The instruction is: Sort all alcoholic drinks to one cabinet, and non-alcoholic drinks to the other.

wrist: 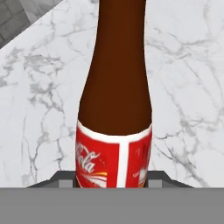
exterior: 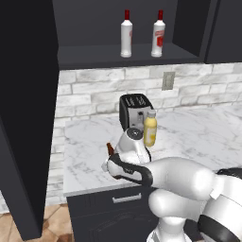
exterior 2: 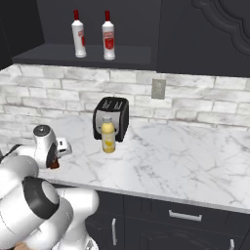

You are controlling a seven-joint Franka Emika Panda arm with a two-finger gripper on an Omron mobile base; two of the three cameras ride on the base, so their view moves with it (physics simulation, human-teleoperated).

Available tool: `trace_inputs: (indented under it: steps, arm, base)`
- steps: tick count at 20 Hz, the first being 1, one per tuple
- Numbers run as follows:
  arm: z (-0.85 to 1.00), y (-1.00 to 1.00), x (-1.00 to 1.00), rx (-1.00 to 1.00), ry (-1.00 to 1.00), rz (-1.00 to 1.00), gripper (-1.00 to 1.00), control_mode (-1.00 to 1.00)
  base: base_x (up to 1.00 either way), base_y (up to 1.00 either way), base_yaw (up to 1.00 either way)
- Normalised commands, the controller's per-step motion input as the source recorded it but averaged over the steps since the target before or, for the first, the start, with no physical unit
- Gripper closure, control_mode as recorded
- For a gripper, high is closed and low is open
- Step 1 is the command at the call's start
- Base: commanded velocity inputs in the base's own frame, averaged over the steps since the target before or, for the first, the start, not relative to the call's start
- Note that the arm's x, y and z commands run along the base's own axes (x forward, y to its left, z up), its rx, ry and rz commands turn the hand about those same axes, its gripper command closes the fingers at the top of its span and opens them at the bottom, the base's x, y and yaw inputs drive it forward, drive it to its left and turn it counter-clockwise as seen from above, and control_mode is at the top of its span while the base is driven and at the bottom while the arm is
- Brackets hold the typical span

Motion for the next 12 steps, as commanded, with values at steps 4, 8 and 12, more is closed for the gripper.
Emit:
trace_inputs:
  steps: [4,8,12]
  arm:
    - [0.55,-0.07,-0.24,0.00,-0.03,-0.04,1.00,-1.00]
    - [0.49,-0.12,-0.15,0.00,-0.03,-0.05,1.00,-1.00]
    - [0.41,-0.17,-0.11,0.00,-0.04,-0.05,1.00,-1.00]
  base:
    - [0.00,0.00,0.00]
    - [0.00,0.00,0.00]
    - [0.00,0.00,0.00]
